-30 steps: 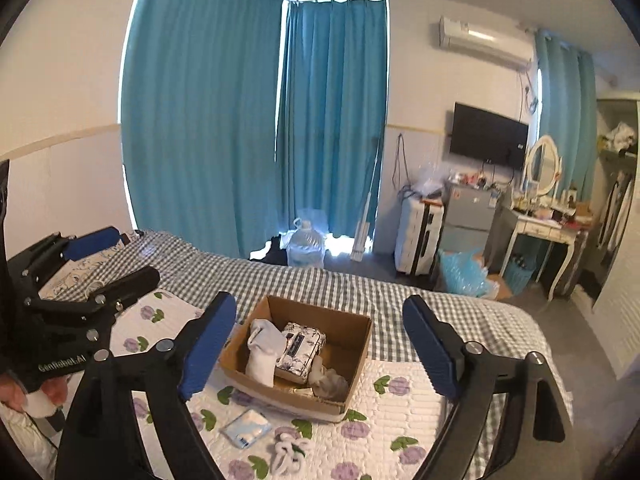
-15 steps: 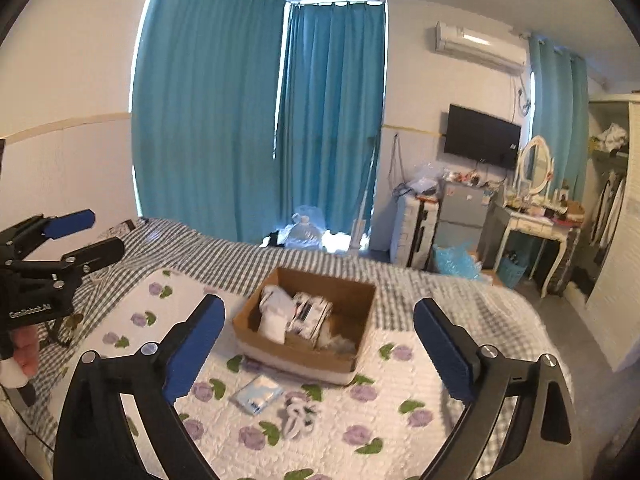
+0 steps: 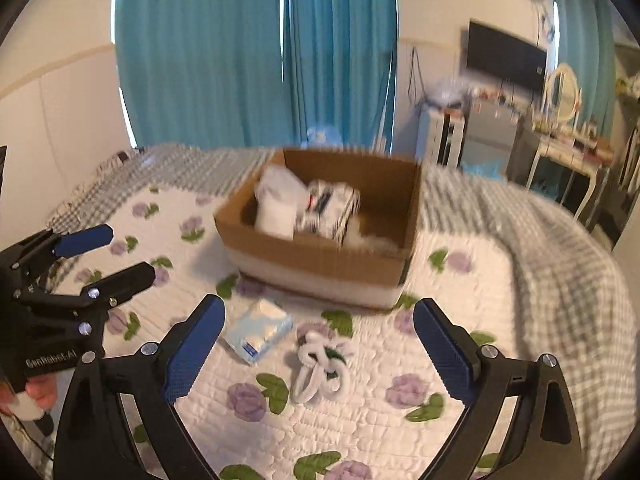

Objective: Organize soft objects
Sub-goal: 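Move both grippers back toward the last items on the bed, then grasp the white fuzzy loop with the right gripper while the left grasps the blue tissue pack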

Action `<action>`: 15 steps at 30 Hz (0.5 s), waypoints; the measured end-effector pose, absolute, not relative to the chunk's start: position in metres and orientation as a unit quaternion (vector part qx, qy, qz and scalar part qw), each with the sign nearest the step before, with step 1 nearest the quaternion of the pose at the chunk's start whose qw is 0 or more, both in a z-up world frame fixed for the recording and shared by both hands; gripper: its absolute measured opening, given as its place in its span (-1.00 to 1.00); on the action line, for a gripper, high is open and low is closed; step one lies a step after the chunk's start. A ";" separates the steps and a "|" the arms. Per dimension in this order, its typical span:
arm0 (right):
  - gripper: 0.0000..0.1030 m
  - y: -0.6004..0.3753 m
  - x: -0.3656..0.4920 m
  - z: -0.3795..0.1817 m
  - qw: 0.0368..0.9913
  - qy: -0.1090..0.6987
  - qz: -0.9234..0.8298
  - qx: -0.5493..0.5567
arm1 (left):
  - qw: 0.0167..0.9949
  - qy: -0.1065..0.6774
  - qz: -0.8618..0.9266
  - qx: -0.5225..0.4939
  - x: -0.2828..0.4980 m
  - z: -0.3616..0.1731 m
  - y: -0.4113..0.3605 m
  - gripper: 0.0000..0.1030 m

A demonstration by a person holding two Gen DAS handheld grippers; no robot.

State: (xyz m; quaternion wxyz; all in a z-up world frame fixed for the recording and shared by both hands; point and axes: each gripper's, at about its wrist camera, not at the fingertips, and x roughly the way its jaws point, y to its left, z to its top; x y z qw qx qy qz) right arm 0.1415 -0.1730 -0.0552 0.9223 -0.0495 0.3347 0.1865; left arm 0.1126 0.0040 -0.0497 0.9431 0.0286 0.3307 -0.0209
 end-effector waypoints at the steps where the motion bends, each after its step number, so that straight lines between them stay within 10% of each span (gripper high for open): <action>1: 0.87 -0.171 0.148 -0.068 0.919 0.346 0.184 -0.052 | 0.940 0.340 -0.021 0.029 0.118 -0.059 0.003 0.53; 10: 0.63 -0.160 0.187 -0.151 0.880 0.430 0.190 -0.067 | 0.912 0.408 -0.028 0.028 0.154 -0.123 -0.003 0.53; 15: 0.04 -0.162 0.203 -0.178 0.860 0.466 0.202 -0.056 | 0.901 0.431 -0.038 0.030 0.158 -0.140 -0.011 0.53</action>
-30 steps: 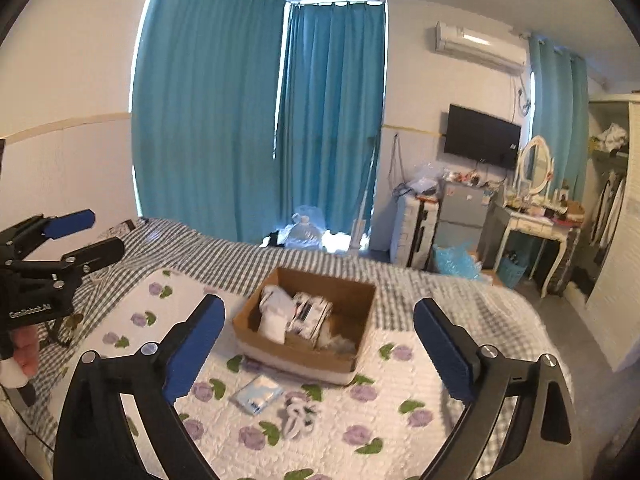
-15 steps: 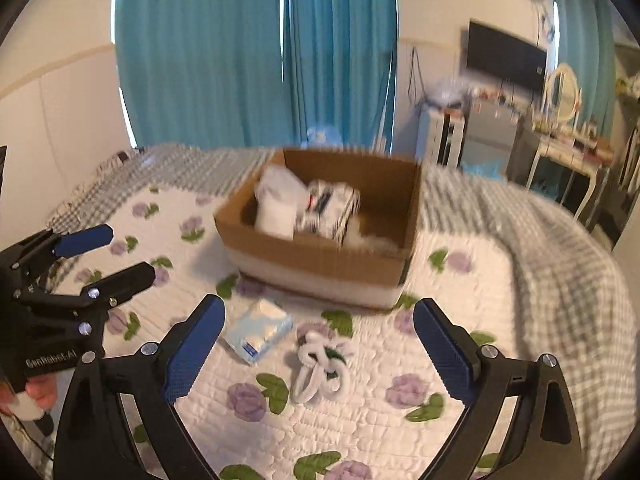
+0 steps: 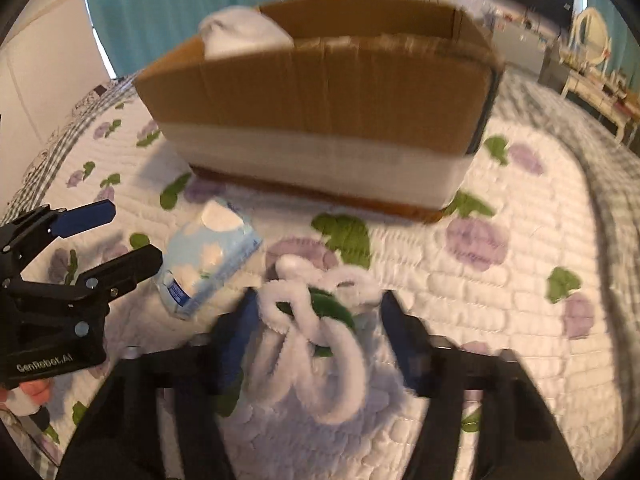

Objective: Organize soft objects
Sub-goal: 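Grasp the white fuzzy loop with the right gripper while the left grasps the blue tissue pack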

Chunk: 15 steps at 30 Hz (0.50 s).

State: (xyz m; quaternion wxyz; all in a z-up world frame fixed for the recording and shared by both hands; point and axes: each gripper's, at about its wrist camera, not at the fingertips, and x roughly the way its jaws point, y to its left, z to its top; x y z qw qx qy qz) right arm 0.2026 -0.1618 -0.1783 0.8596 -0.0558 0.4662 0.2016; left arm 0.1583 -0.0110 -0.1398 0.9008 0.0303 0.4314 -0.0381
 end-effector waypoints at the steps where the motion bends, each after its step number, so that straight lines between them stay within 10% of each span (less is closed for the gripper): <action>1: 0.03 -0.162 0.202 -0.179 0.860 0.464 0.202 -0.059 | 0.899 0.434 -0.041 0.031 0.158 -0.141 -0.012 0.53; 15: 0.00 -0.183 0.195 -0.155 0.883 0.432 0.180 -0.037 | 0.881 0.465 -0.089 0.015 0.166 -0.163 -0.035 0.47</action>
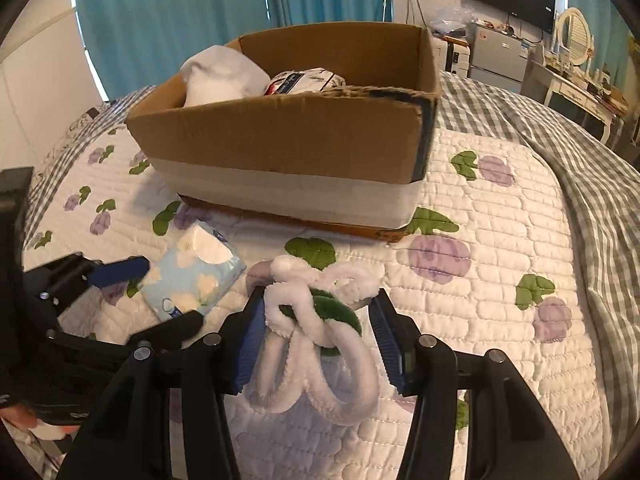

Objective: Organize soft objects
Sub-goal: 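Grasp the white fuzzy loop with the right gripper while the left grasps the blue tissue pack, then carry the loop and tissue pack into the box and open both grippers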

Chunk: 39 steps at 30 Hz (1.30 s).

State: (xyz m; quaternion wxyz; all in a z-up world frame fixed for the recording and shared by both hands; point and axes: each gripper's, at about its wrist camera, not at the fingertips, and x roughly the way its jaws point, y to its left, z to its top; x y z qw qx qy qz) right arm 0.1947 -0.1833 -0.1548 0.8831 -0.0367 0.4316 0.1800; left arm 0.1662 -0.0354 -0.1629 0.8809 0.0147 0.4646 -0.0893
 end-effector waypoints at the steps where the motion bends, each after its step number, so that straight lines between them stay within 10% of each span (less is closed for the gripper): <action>1: 0.00 -0.184 0.195 -0.154 0.883 0.431 0.180 -0.036 | 0.879 0.468 -0.090 0.019 0.168 -0.166 -0.038 0.47; 7: 0.00 -0.185 0.194 -0.155 0.885 0.428 0.180 -0.037 | 0.879 0.463 -0.112 0.037 0.169 -0.168 -0.043 0.00; 39: 0.00 -0.193 0.114 0.044 0.945 0.261 0.188 -0.060 | 0.947 0.308 -0.081 0.050 0.110 0.025 -0.032 -0.01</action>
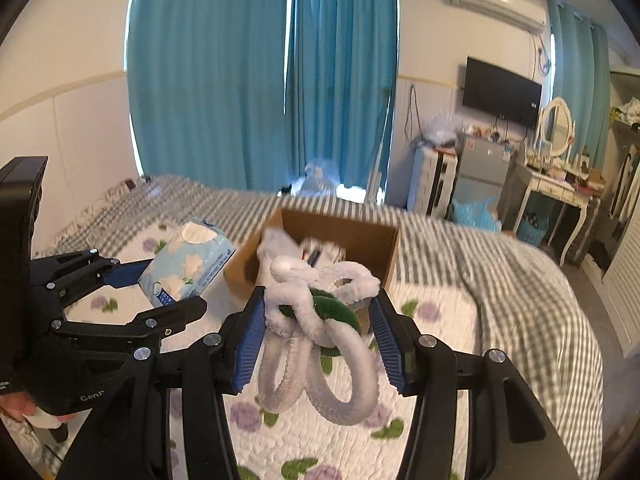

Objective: Organize soft objects
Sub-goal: 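Carry the loop and tissue pack into the box and open both grippers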

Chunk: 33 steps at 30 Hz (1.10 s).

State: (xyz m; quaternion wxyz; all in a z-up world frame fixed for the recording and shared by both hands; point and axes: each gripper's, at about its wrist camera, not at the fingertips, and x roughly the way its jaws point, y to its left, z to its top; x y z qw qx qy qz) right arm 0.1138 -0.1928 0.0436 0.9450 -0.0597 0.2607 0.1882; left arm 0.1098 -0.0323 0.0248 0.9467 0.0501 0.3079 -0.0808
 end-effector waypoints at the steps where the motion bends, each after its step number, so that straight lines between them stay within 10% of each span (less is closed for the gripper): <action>1: 0.00 -0.194 0.117 0.050 0.946 0.256 0.189 -0.057 | 0.949 0.302 -0.078 0.049 0.112 0.030 -0.030 -0.01; 13: 0.00 -0.186 0.202 0.075 0.954 0.225 0.191 -0.043 | 0.958 0.280 -0.057 0.028 0.192 0.045 -0.009 -0.01; 33: 0.01 -0.186 0.371 -0.038 0.931 0.322 0.172 -0.015 | 0.939 0.334 -0.055 0.065 0.314 -0.051 -0.038 -0.01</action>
